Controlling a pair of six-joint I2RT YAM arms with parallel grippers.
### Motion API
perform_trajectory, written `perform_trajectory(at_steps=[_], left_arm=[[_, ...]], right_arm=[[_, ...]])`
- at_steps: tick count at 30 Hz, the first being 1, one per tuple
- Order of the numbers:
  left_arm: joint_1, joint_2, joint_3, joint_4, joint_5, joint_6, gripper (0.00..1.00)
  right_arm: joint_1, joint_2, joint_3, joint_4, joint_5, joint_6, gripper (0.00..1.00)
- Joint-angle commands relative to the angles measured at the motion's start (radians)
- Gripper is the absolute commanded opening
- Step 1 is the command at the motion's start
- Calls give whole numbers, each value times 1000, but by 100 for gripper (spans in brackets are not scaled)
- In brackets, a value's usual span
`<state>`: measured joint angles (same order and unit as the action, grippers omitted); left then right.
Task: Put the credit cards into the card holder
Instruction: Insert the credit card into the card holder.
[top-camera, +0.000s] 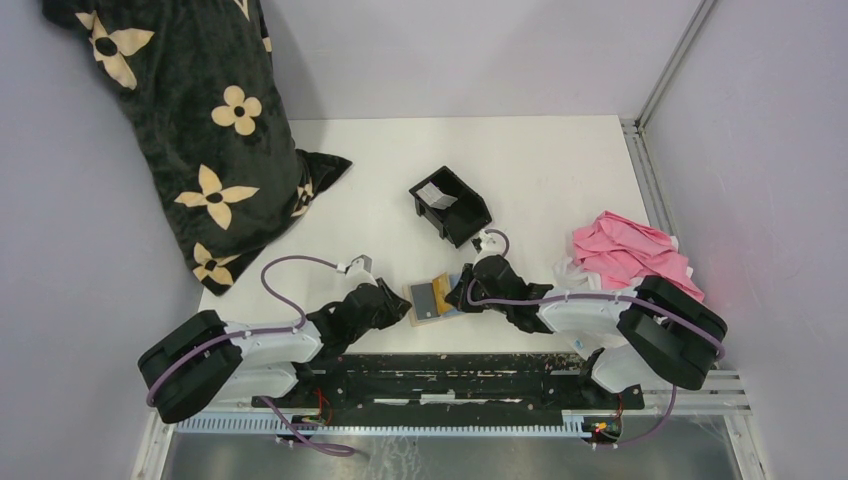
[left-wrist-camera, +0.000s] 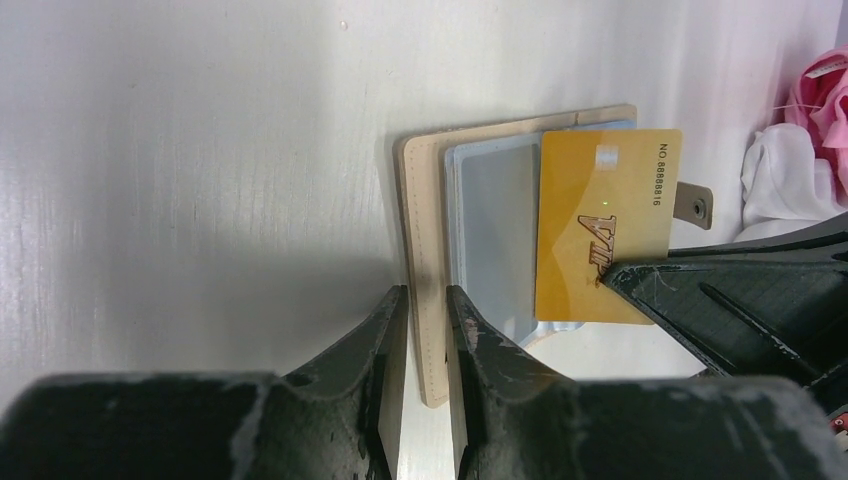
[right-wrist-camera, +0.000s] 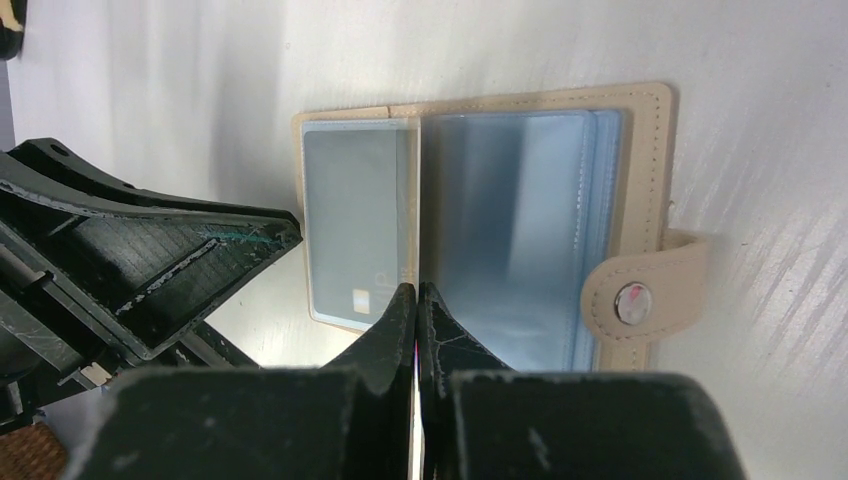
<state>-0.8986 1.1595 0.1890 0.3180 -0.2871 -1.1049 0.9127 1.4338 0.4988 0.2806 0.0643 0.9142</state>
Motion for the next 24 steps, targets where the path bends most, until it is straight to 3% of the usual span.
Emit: perform_trajectory(at_steps=[1, 24], left_arm=[[-10, 30, 17, -13, -25, -53, 28], [-14, 43, 10, -40, -38, -51, 28]], right_arm=[[-10, 13, -23, 30, 0, 10, 1], [-26, 117, -127, 185, -83, 57, 1]])
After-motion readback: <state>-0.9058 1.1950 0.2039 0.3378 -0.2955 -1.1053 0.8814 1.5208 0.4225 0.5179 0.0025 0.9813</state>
